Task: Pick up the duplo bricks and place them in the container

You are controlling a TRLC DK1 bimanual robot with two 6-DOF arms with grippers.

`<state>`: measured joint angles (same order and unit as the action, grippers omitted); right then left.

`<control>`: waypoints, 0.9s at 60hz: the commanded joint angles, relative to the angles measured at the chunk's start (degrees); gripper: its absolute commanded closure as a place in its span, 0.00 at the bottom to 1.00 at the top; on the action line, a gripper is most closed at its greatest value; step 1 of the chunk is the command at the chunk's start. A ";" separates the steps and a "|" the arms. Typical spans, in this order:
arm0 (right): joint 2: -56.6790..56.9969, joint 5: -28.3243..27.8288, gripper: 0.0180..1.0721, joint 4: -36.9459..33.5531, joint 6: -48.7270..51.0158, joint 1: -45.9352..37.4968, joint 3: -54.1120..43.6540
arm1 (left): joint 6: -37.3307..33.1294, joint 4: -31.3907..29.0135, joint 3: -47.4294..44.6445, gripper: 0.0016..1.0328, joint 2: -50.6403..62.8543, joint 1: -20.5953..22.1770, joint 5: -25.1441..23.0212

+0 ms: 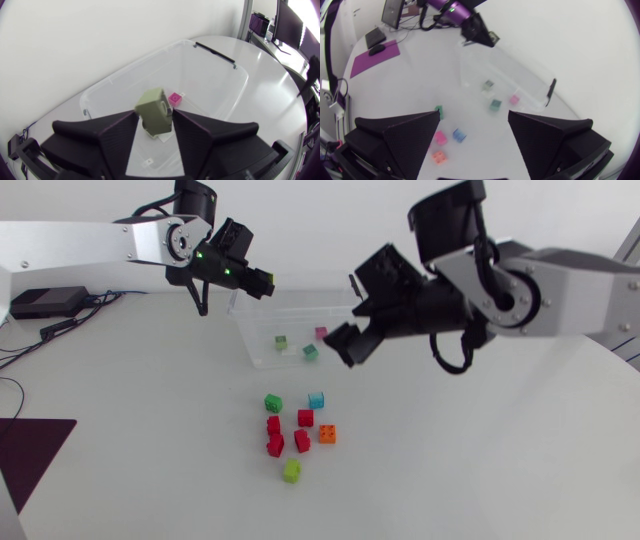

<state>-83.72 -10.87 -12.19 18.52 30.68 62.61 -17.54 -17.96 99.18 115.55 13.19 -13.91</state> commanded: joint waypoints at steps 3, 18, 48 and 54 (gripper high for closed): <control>1.46 -1.87 0.06 -0.65 4.50 1.14 -7.85 | -0.30 0.55 0.84 0.04 0.12 -1.24 -1.38; -5.05 -9.60 0.06 -1.26 16.54 -0.35 -12.16 | -14.36 -1.64 -22.36 0.05 -23.53 -0.80 -7.36; -23.50 -11.01 0.11 -4.51 27.36 -0.79 -1.88 | -27.20 -13.86 -41.70 0.05 -30.29 -0.01 -8.59; -25.44 -11.01 0.13 -5.66 28.32 -1.06 -0.38 | -24.47 -13.33 -41.34 0.05 -26.69 1.66 -5.16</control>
<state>-107.20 -21.43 -16.51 44.51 30.20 60.82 -43.27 -31.27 58.81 85.95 13.69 -19.97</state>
